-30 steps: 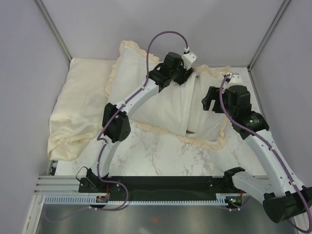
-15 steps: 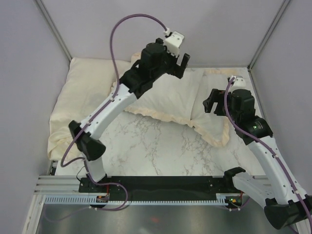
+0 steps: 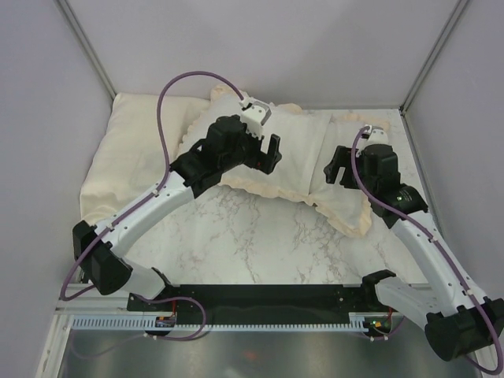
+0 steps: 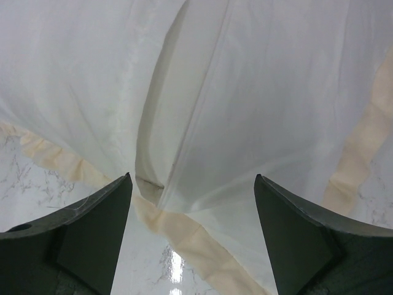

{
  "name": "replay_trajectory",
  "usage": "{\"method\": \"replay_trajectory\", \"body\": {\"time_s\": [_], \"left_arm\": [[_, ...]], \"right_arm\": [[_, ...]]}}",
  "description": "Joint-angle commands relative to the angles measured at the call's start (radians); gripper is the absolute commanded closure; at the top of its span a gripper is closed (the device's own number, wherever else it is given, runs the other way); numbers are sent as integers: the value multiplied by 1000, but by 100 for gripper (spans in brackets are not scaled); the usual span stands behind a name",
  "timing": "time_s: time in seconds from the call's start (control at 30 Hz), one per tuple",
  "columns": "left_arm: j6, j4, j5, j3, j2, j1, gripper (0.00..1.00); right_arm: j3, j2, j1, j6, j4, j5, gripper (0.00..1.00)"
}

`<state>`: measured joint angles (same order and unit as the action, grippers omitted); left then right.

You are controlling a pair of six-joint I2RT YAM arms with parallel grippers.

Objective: Remove the pillowcase from the pillow

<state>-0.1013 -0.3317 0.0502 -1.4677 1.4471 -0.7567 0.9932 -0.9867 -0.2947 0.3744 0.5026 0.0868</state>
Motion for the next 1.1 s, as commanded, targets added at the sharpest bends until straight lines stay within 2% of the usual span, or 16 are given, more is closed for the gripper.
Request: {"method": "replay_trajectory", "body": {"time_s": [0.0, 0.2, 0.27, 0.3, 0.37, 0.4, 0.43, 0.5, 0.53, 0.77, 1.07], "left_arm": [[-74, 74, -36, 67, -47, -19, 1], [-74, 91, -39, 104, -45, -87, 1], [-74, 91, -39, 104, -30, -116, 1], [-74, 91, -39, 98, -22, -125, 1], [-74, 91, -39, 75, 15, -151, 1], [-81, 101, -33, 64, 31, -159, 1], [-83, 171, -7, 50, 48, -173, 1], [-80, 181, 0, 1, 109, -184, 1], [-78, 183, 19, -17, 130, -196, 1], [-101, 161, 108, -156, 294, -219, 0], [-98, 111, 252, -203, 427, -230, 0]], "right_arm": [[-31, -21, -3, 21, -62, 21, 12], [-96, -62, -3, 23, -107, 59, 13], [-117, -75, -3, 21, -127, 71, 19], [-119, -85, -3, 21, -130, 74, 35], [-131, -87, -3, 27, -139, 71, 55], [-140, -86, -1, 31, -147, 65, 73], [-145, -84, -3, 32, -150, 61, 79], [-152, -76, -3, 34, -153, 60, 95], [-156, -73, -3, 32, -153, 60, 100], [-165, -37, -1, 37, -147, 34, 100], [-140, 17, -3, 35, -118, 11, 100]]}}
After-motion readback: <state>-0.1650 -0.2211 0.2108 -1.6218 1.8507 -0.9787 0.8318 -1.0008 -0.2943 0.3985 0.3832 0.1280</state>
